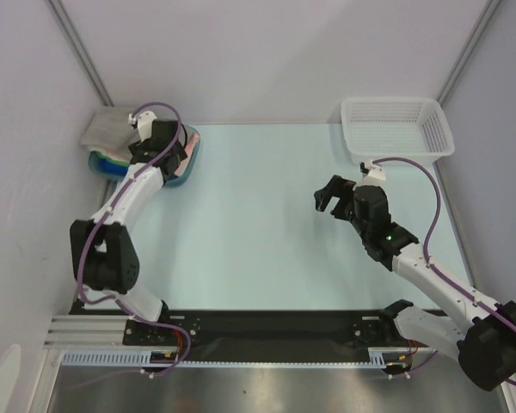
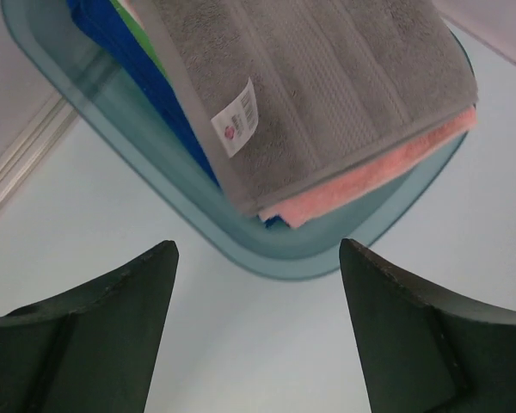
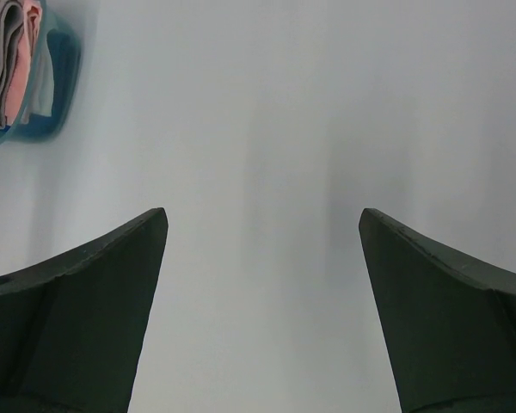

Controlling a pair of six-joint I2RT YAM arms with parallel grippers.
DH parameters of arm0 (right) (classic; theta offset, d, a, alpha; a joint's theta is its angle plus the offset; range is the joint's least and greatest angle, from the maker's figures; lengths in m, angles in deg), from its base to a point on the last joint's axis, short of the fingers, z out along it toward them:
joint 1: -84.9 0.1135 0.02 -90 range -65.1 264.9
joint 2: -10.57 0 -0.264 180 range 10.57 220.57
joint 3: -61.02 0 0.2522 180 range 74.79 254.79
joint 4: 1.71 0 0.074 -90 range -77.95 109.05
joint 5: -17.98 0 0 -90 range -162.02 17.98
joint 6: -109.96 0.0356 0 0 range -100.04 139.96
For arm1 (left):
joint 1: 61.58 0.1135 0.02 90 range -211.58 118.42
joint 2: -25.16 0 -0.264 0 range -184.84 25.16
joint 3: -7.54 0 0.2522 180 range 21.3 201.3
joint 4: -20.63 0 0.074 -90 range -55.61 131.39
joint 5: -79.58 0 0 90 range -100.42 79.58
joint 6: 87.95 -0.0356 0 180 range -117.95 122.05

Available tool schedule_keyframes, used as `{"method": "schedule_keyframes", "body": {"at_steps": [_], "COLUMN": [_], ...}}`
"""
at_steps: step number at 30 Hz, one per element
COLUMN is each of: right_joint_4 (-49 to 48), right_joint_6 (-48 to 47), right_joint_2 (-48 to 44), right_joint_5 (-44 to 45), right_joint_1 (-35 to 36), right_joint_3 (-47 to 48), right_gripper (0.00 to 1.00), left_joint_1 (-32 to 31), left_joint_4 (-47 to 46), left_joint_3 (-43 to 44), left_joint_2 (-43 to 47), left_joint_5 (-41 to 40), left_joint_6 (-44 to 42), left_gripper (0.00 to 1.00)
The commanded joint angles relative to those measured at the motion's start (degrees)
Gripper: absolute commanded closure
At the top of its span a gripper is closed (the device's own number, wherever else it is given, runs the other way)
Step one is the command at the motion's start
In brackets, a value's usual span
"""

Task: Fold and stack the towels
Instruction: Grab crumpled towel

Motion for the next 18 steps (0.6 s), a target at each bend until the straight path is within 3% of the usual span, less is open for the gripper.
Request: {"method": "schedule_keyframes", "body": {"at_steps": [1, 10, 16, 18], "right_joint_4": [-1.54, -2.68, -2.78, -2.69], "right_joint_6": [-0.77, -0.68, -0.42, -0.42], "right_joint_2": [-0.93, -0.23, -0.05, 0.04], "right_joint_5": [-2.09, -3.41, -3.5, -3.5], "right_joint_1": [-0.27, -0.45, -0.45, -0.45], "right_joint_3": [-0.81, -1.43, -1.69, -1.78], "right_gripper": [0.0, 0.0, 0.0, 0.0], "left_joint_1": [2.42, 4.27, 4.97, 5.24], "left_joint_4": [-4.17, -3.49, -3.31, -3.48], "left_joint_3": [6.34, 18.29, 20.85, 20.85], "left_joint_2": [-7.16, -21.4, -23.87, -24.22], "left_joint_5": [-0.9, 0.86, 2.27, 2.79], "left_joint_6": [2.97, 4.38, 4.38, 4.3], "left_gripper": [0.18, 0.24, 0.44, 0.45]}}
